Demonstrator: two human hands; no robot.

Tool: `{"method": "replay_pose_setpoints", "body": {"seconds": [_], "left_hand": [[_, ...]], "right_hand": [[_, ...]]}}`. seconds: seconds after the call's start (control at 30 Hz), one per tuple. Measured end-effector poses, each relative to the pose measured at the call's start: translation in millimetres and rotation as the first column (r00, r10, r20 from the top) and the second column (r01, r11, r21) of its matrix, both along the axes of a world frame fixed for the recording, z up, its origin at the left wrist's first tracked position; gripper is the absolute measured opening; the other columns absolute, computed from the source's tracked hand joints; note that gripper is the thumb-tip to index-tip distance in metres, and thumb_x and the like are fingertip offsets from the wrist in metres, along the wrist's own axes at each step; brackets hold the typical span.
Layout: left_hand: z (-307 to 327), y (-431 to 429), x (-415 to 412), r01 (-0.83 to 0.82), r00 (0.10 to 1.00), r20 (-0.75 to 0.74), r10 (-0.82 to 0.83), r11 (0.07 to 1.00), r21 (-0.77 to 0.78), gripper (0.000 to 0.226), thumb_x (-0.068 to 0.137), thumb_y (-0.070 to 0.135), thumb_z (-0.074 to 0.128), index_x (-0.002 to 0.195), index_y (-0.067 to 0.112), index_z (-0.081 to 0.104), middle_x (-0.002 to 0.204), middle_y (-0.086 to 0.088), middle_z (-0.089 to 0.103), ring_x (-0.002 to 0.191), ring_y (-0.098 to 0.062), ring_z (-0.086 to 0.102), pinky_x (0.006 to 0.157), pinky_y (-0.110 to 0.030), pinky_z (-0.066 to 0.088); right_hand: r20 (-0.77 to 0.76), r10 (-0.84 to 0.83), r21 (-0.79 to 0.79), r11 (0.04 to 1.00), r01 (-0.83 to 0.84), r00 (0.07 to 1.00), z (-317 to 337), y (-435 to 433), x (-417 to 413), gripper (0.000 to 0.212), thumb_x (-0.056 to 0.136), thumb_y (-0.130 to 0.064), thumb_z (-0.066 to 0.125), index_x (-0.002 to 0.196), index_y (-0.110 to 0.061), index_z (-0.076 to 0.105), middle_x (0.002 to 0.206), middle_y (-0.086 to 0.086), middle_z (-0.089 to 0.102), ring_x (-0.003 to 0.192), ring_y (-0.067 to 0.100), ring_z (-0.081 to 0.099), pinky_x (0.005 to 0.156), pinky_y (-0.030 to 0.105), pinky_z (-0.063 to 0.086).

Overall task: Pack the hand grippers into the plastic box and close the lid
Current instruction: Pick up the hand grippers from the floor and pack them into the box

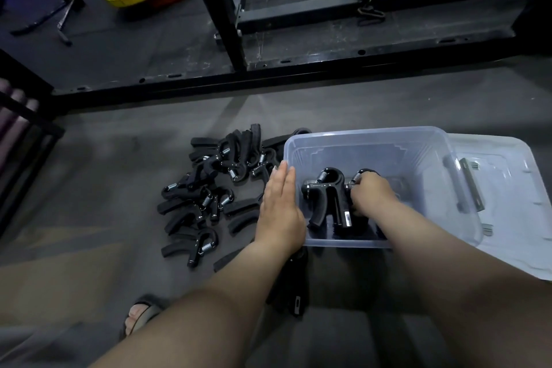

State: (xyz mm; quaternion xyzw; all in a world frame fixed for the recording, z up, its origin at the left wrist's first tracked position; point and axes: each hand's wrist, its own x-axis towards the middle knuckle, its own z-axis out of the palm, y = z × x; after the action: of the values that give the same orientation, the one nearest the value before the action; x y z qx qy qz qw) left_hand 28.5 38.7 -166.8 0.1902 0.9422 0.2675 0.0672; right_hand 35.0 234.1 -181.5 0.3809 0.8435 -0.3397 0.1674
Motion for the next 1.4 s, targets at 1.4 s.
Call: {"method": "replay_pose_setpoints", "body": {"seconds": [1.4], "left_hand": [[-1,2,-2,0.013,1.0,0.0,-0.013,1.0,0.007,0.076,0.085,0.001,0.036,0.155,0.016,0.011,0.163,0.006,-0.004,0.149,-0.011,-0.008,0.122,-0.035,0.004]], "right_hand": [[0.099,0.239,0.072,0.966,-0.247,0.966,-22,-36,-2,0.042,0.095,-0.018,0.046,0.134,-0.005,0.038,0.138,0.023,0.045,0.124,0.041,0.047,0.095,0.044,0.042]]}}
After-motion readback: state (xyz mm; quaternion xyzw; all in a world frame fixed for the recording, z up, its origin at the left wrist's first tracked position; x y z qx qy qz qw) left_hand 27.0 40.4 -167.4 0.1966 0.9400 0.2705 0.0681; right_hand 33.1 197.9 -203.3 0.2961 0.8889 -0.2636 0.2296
